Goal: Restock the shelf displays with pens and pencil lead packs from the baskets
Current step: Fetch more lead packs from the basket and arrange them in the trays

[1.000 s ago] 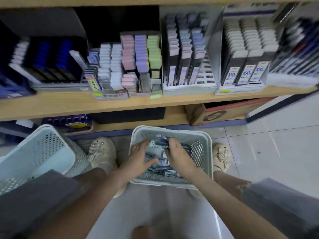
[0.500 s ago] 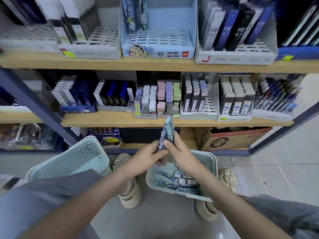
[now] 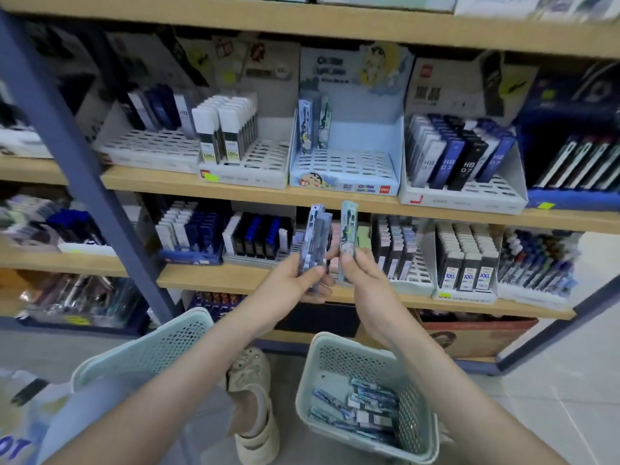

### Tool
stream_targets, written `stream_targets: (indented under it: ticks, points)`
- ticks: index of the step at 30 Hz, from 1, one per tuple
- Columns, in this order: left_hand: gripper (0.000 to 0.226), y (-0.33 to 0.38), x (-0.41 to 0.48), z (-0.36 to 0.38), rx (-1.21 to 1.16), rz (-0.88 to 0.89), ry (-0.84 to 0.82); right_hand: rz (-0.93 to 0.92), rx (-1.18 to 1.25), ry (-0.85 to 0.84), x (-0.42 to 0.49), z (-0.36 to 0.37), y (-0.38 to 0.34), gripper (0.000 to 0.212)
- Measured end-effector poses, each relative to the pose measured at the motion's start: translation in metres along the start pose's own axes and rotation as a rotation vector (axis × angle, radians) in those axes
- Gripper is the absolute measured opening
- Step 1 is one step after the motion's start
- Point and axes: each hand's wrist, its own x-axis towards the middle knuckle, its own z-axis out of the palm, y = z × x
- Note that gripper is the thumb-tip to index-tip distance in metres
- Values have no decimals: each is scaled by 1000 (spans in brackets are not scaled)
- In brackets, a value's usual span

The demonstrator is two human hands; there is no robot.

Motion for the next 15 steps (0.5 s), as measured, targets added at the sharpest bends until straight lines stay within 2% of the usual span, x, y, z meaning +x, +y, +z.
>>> stream_targets:
  ticks: [4, 8, 12, 15]
  points:
    - [12, 20, 3, -2, 22, 64, 9, -53, 85, -23, 17, 2, -19, 20]
    - [8, 37, 12, -11, 69, 118, 41, -113, 62, 21, 36, 2, -38, 21]
    - [12, 49, 25, -24, 117, 145, 93, -112, 86, -24, 54, 3, -53, 12]
    - [11, 58, 36, -34, 166, 179, 124, -86, 52, -62, 70, 3, -64, 14]
